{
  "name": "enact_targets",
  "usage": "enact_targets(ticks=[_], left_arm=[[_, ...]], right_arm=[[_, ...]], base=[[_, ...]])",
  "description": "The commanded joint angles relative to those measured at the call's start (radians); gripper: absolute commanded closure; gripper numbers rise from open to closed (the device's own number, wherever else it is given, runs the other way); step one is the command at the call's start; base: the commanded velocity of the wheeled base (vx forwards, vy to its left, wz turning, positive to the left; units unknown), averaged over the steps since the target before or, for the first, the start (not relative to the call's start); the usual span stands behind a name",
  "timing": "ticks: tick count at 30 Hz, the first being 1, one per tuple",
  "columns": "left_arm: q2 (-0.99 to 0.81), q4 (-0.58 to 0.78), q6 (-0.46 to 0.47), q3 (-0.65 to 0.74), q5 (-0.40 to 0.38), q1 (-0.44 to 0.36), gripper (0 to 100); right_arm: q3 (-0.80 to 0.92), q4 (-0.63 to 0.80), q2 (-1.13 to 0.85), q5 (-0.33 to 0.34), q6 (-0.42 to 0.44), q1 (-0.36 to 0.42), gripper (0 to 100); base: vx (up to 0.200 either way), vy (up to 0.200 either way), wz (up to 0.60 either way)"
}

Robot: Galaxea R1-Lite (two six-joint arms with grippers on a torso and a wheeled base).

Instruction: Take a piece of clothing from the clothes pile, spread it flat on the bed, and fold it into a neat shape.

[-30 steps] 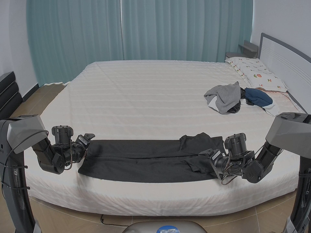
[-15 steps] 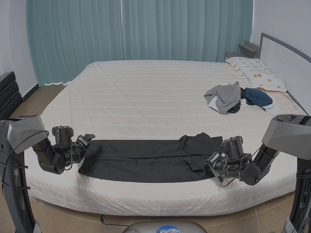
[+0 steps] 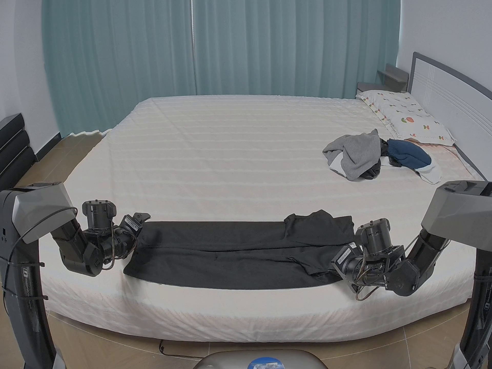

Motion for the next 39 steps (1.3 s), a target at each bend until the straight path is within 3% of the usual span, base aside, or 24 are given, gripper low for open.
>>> enact_targets(ticks=[1,2,3,15,25,29,39], left_arm=[[0.003,0.0,0.0,0.0,0.0,0.0,0],[0.003,0.0,0.0,0.0,0.0,0.0,0],[0.003,0.0,0.0,0.0,0.0,0.0,0],[0.003,0.0,0.0,0.0,0.0,0.001,0],[0.003,0.0,0.0,-0.002,0.0,0.0,0],[0.003,0.0,0.001,-0.002,0.0,0.0,0],[0.003,0.001,0.007,0.0,-0.001,0.0,0]], right_arm=[[0.005,-0.001,0.005,0.0,-0.007,-0.001,100],[0.005,-0.001,0.008,0.001,-0.013,-0.001,100],[0.005,-0.001,0.009,0.0,-0.018,-0.001,0],[0.056,-0.005,-0.202,-0.009,-0.065,-0.001,0],[-0.078,-0.066,-0.008,0.004,-0.047,0.007,0],[-0.079,-0.079,0.054,0.003,-0.047,0.031,0],[-0.053,-0.076,0.088,0.0,-0.071,0.01,0]], base=[[0.0,0.0,0.0],[0.0,0.0,0.0],[0.0,0.0,0.0],[0.0,0.0,0.0],[0.0,0.0,0.0],[0.0,0.0,0.0],[0.0,0.0,0.0]])
